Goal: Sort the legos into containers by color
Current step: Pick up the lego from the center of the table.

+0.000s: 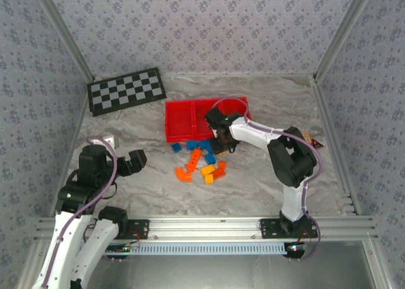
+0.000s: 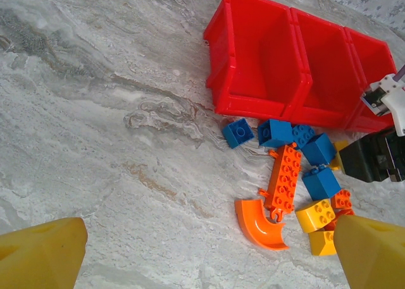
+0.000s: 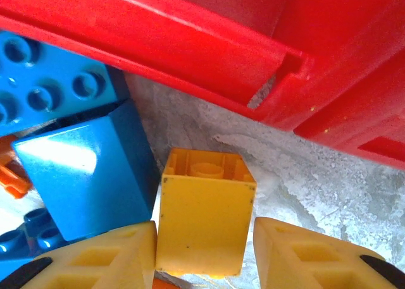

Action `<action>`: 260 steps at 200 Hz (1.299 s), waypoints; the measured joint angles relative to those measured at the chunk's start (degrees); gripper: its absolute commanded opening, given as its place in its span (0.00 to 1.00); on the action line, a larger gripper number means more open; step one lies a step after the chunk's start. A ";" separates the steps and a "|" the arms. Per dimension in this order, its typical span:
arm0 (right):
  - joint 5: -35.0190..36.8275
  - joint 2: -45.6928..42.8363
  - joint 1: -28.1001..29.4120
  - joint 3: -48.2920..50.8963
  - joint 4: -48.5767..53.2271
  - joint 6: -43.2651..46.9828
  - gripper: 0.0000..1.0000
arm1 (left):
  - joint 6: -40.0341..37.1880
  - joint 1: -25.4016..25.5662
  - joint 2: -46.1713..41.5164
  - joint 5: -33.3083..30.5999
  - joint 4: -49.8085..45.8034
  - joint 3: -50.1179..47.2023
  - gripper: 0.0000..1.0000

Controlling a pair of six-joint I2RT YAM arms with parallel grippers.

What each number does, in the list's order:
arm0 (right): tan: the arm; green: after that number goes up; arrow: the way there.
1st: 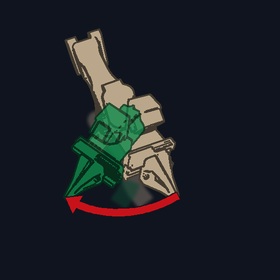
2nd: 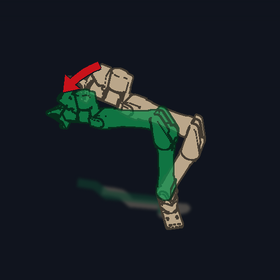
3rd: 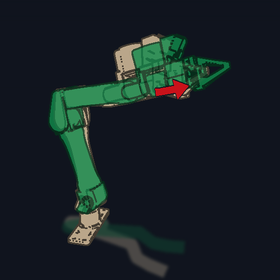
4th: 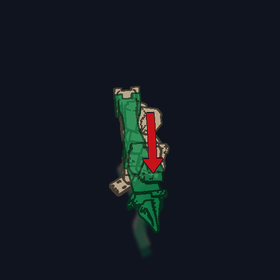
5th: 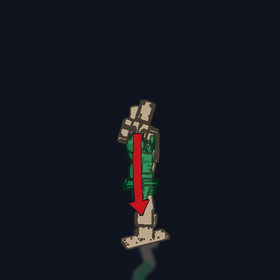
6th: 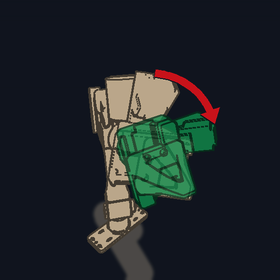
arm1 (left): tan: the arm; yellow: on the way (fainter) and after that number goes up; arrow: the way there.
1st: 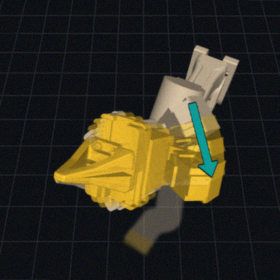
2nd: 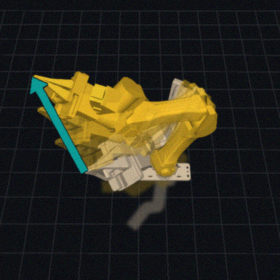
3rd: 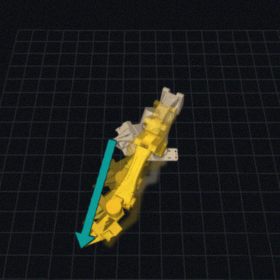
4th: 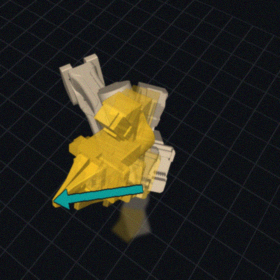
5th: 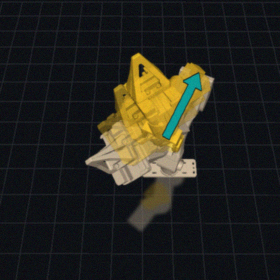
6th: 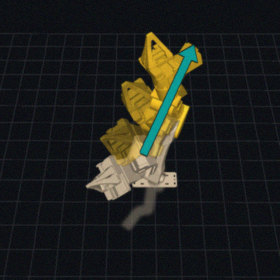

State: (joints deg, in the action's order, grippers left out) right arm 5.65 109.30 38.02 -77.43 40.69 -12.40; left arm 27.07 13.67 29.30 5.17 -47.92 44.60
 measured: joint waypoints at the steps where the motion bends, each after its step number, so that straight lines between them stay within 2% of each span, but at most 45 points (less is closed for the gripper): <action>1: 0.02 0.00 0.00 0.00 0.04 0.00 0.45 | 0.00 0.00 0.00 0.00 0.00 0.00 1.00; 51: 1.09 0.31 -0.44 0.02 1.42 -0.02 0.50 | 0.00 0.00 0.00 0.00 0.00 -0.02 1.00; 106: 1.05 0.33 -0.61 0.02 0.90 0.00 0.51 | 0.00 0.00 0.00 0.00 0.00 -0.07 1.00; 154: 0.94 0.37 -0.59 0.02 0.20 0.02 0.44 | 0.00 0.00 0.00 0.00 -0.02 -0.09 1.00; 197: 0.55 0.87 -0.59 0.02 -0.13 0.24 0.42 | 0.00 0.00 0.00 0.00 -0.02 -0.09 1.00; 260: 0.61 0.70 -0.59 0.02 0.09 0.42 0.31 | 0.00 0.00 0.00 0.00 -0.02 -0.09 1.00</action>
State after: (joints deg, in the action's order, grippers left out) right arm 6.26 110.00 37.43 -77.41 40.77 -11.99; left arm 27.07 13.67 29.30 5.17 -47.94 44.51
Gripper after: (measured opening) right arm 0.353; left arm 0.997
